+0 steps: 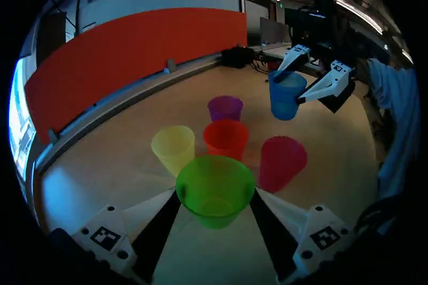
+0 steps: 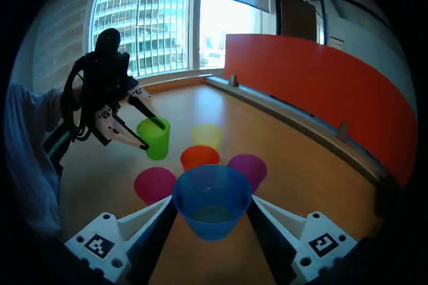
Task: Pour water
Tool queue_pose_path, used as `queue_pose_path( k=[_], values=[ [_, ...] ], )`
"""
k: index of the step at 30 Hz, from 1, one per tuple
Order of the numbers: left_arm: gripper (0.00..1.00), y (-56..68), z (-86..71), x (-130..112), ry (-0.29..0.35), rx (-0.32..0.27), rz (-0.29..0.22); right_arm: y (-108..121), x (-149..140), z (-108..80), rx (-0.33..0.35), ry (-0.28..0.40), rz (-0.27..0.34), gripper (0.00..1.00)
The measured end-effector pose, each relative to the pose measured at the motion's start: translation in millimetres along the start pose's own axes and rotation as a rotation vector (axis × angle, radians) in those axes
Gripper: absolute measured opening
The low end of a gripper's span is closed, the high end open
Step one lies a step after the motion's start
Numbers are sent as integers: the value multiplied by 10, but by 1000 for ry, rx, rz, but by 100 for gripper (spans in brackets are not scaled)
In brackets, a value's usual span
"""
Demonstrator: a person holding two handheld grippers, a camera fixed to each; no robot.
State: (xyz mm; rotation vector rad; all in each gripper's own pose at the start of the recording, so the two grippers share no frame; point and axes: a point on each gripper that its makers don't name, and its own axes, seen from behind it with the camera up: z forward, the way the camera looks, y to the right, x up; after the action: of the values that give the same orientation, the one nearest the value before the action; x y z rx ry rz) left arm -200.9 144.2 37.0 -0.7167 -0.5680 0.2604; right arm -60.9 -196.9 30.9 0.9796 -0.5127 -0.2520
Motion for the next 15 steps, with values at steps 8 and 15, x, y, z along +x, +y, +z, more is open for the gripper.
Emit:
queue_pose_path(
  k=[8, 15],
  values=[
    [87, 19, 125, -106, -40, -14, 21, -7, -149, 72, 9, -39, -1, 90],
    [87, 33, 204, -169, -49, -28, 13, 6, -194, 106, 11, -49, 2, 90]
  ],
)
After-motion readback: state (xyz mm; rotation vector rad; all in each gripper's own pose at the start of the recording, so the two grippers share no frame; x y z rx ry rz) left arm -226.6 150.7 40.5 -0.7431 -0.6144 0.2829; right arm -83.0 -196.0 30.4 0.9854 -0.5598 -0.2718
